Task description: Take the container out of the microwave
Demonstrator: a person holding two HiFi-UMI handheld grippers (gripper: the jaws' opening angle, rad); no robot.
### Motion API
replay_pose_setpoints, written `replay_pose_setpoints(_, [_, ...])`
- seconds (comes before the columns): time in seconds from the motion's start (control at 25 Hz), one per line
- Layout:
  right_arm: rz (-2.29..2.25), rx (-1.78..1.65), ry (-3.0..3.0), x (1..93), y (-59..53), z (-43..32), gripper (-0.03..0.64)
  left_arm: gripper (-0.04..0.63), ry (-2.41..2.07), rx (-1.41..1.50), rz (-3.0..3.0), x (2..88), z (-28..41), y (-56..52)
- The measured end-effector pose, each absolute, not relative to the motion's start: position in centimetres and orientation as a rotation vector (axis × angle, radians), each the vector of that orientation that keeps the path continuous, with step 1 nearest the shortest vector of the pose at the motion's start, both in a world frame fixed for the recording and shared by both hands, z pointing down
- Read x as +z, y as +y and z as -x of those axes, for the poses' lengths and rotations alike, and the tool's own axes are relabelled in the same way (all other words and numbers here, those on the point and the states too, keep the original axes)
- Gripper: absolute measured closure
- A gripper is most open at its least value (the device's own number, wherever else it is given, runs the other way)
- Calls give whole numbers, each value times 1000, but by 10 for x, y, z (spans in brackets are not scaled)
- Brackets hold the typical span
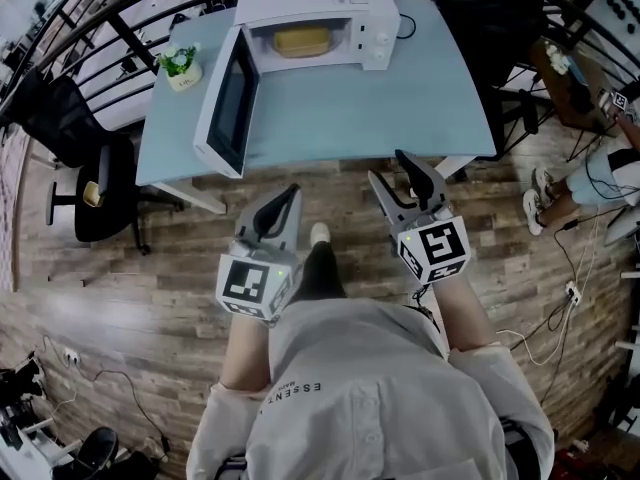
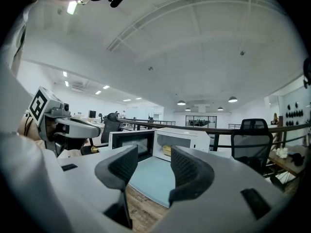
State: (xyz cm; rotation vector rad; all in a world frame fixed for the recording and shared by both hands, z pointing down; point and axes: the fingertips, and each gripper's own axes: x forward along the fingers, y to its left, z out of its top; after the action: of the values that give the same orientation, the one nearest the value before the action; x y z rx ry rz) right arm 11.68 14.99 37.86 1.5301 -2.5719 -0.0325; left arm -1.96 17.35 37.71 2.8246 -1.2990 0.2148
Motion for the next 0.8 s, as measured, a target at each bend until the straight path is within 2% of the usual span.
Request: replay_pose_setpoints(0.8, [-1480, 74, -2495, 396, -97, -93, 413, 594, -1229, 192, -2805, 374, 35, -84])
